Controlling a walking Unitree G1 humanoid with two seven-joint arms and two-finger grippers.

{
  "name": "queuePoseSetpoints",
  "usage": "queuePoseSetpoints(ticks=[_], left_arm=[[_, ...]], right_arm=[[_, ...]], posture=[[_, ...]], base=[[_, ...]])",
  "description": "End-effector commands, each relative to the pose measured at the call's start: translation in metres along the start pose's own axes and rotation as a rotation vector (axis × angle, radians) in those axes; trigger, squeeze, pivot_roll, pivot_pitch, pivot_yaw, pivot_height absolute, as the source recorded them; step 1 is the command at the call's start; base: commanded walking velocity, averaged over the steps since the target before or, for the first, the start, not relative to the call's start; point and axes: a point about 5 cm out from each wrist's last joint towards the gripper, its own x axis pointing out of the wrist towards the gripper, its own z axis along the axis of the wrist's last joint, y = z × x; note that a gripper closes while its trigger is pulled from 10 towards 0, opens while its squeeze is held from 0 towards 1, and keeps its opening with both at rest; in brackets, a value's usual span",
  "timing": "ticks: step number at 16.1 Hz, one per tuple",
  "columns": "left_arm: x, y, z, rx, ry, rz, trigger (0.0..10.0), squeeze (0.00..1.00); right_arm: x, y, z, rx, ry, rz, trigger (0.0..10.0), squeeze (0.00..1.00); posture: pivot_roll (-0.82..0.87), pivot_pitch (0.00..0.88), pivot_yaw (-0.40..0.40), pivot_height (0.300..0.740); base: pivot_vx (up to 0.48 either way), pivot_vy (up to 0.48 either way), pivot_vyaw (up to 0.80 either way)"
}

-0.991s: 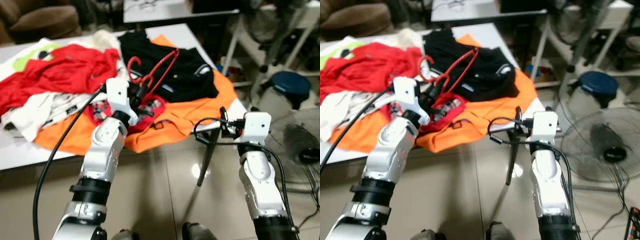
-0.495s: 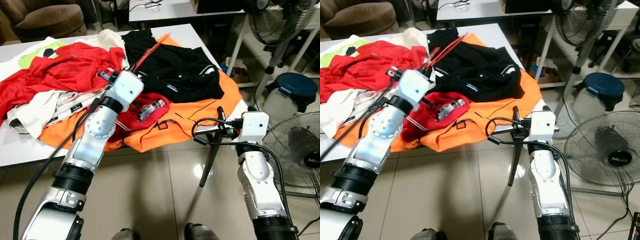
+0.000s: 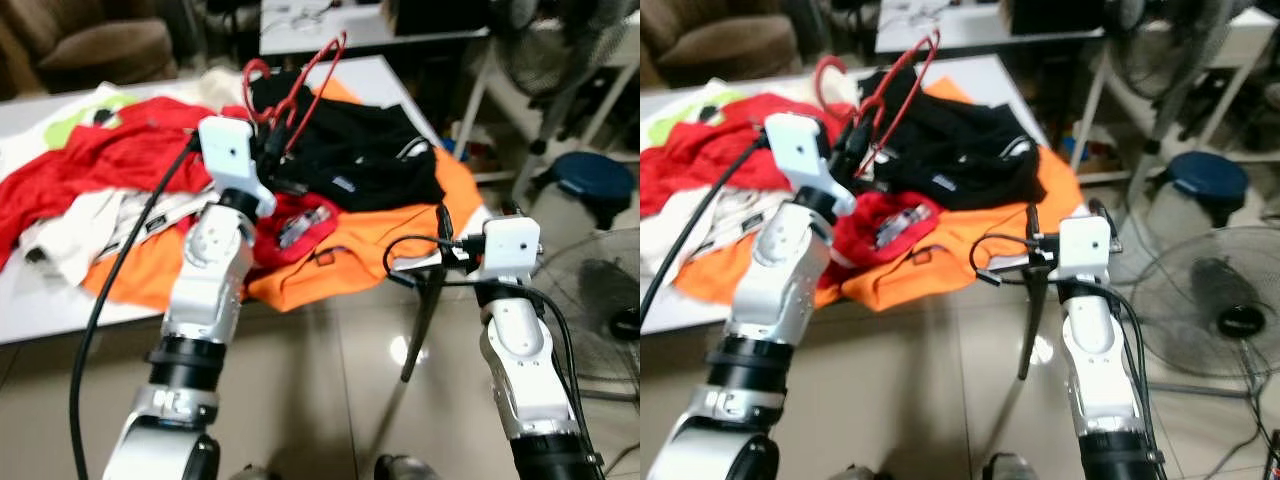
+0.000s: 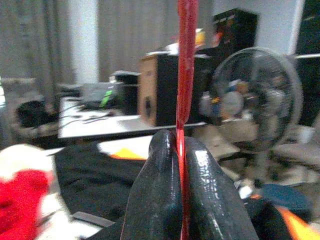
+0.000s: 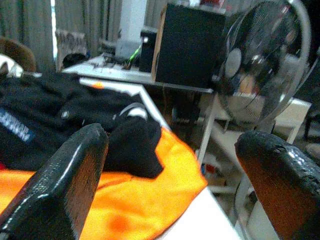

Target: Hang hanger

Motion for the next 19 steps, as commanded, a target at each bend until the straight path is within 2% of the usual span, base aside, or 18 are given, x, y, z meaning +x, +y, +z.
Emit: queuePoseSetpoints(ticks=[1, 9, 12, 13, 15, 16, 17, 18, 19], left_arm=[[-0.002, -0.005, -0.001, 0.011, 0.01, -0.031, 10.0, 0.0], [-0.007, -0.013, -0.003, -0.04, 0.035, -0.034, 10.0, 0.0], [-0.007, -0.01, -0.002, -0.05, 0.041, 0.019, 10.0, 0.0], [-0.006, -0.007, 0.001, -0.009, 0.03, 0.013, 10.0, 0.0], [-0.004, 0.011, 0.004, 0.17, 0.042, 0.026, 10.0, 0.0], [-0.004, 0.032, 0.003, 0.259, 0.07, 0.069, 10.0, 0.0], [-0.004, 0.04, 0.005, 0.287, 0.073, 0.076, 10.0, 0.0], [-0.008, 0.045, 0.01, 0.396, 0.056, -0.041, 10.0, 0.0], [-0.01, 0.047, 0.01, 0.447, 0.064, -0.095, 10.0, 0.0]], right_arm=[[-0.002, 0.002, 0.002, 0.005, -0.013, 0.003, 10.0, 0.0], [-0.001, 0.0, 0.001, 0.009, -0.002, -0.004, 10.0, 0.0], [-0.001, -0.001, 0.002, 0.017, 0.0, -0.005, 10.0, 0.0], [-0.001, -0.002, 0.002, 0.019, -0.001, -0.006, 10.0, 0.0], [-0.001, -0.004, 0.003, 0.017, 0.0, -0.014, 10.0, 0.0], [-0.002, -0.007, 0.001, 0.029, 0.016, -0.03, 10.0, 0.0], [-0.002, -0.009, -0.001, 0.04, 0.026, -0.039, 10.0, 0.0], [-0.003, -0.013, -0.006, 0.095, 0.062, -0.064, 10.0, 0.0], [-0.003, -0.013, -0.008, 0.123, 0.081, -0.064, 10.0, 0.0]], posture=[[-0.15, 0.066, 0.094, 0.74], [-0.15, 0.071, 0.096, 0.74], [-0.16, 0.073, 0.096, 0.74], [-0.16, 0.074, 0.096, 0.74], [-0.16, 0.074, 0.097, 0.74], [-0.16, 0.073, 0.098, 0.74], [-0.16, 0.071, 0.098, 0.74], [-0.15, 0.064, 0.095, 0.74], [-0.15, 0.064, 0.094, 0.74]], base=[[0.431, 0.0, 0.0], [0.431, 0.0, 0.0], [0.0, 0.0, 0.0], [0.0, 0.0, 0.0], [0.0, 0.0, 0.0], [0.0, 0.0, 0.0], [0.0, 0.0, 0.0], [0.0, 0.0, 0.0], [0.0, 0.0, 0.0]])
